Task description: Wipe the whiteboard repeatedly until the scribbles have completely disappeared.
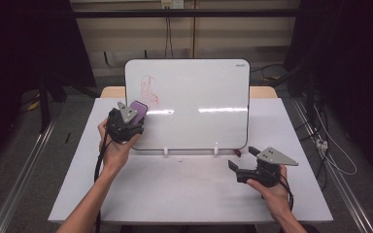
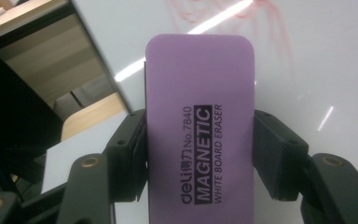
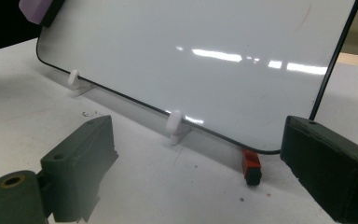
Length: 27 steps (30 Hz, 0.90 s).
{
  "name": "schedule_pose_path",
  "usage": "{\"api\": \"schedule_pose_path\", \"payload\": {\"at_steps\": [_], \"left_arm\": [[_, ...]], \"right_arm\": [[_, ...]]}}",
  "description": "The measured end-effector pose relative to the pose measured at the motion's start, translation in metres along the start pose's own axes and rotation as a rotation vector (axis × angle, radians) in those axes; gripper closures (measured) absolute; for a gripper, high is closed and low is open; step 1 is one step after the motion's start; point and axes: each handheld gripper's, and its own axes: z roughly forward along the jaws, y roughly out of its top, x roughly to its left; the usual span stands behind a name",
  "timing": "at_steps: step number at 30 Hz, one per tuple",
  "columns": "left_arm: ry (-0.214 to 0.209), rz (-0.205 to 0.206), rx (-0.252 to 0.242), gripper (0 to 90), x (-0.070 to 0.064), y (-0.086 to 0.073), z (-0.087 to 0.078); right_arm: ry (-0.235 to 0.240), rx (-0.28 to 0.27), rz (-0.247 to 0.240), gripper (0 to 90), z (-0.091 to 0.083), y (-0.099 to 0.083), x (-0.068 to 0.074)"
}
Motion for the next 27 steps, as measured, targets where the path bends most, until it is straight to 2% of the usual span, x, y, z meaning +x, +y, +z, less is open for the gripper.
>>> {"api": "schedule_pose_path", "payload": {"at_steps": [3,5,7,8,9,10,11,13,14,16,20,23,27], "left_arm": [[-0.024,0.024,-0.003,41.2,-0.014,0.001,0.002],[-0.056,0.043,0.001,41.2,-0.027,-0.001,0.003],[-0.071,0.081,-0.002,41.2,-0.042,-0.002,0.005],[-0.082,0.083,-0.007,41.2,-0.047,-0.001,0.006],[-0.080,0.104,0.000,41.2,-0.049,0.000,0.006],[-0.079,0.105,-0.006,41.2,-0.049,0.001,0.007],[-0.095,0.098,-0.003,41.2,-0.047,0.002,0.007],[-0.092,0.096,-0.023,41.2,-0.042,0.005,0.008],[-0.093,0.081,-0.029,41.2,-0.038,0.007,0.009],[-0.084,0.034,-0.049,41.2,-0.032,0.010,0.011],[-0.071,0.029,-0.047,41.2,-0.018,0.021,0.012],[-0.060,-0.009,-0.055,41.2,-0.006,0.030,0.014],[-0.029,-0.027,-0.075,41.2,0.010,0.044,0.015]], "right_arm": [[-0.001,0.000,0.000,9.5,0.000,0.000,0.000],[0.000,-0.001,0.002,9.5,0.000,0.000,0.000],[0.000,0.000,0.002,9.5,0.000,0.000,0.000],[0.000,0.000,0.002,9.5,0.000,0.000,0.000],[0.000,0.000,0.000,9.4,0.000,0.000,0.000],[0.002,-0.001,0.000,9.4,0.000,0.000,0.000],[0.001,-0.001,-0.002,9.4,0.000,0.000,0.000],[0.001,-0.003,0.000,9.5,0.000,0.000,0.000],[0.001,-0.002,0.004,9.4,0.000,0.000,0.000],[0.001,0.000,0.005,9.4,0.000,0.000,-0.001],[0.000,0.002,0.004,9.4,0.000,-0.001,-0.001],[-0.001,0.000,0.004,9.5,0.000,0.000,-0.001],[-0.002,-0.001,0.009,9.4,-0.001,0.000,-0.001]]}}
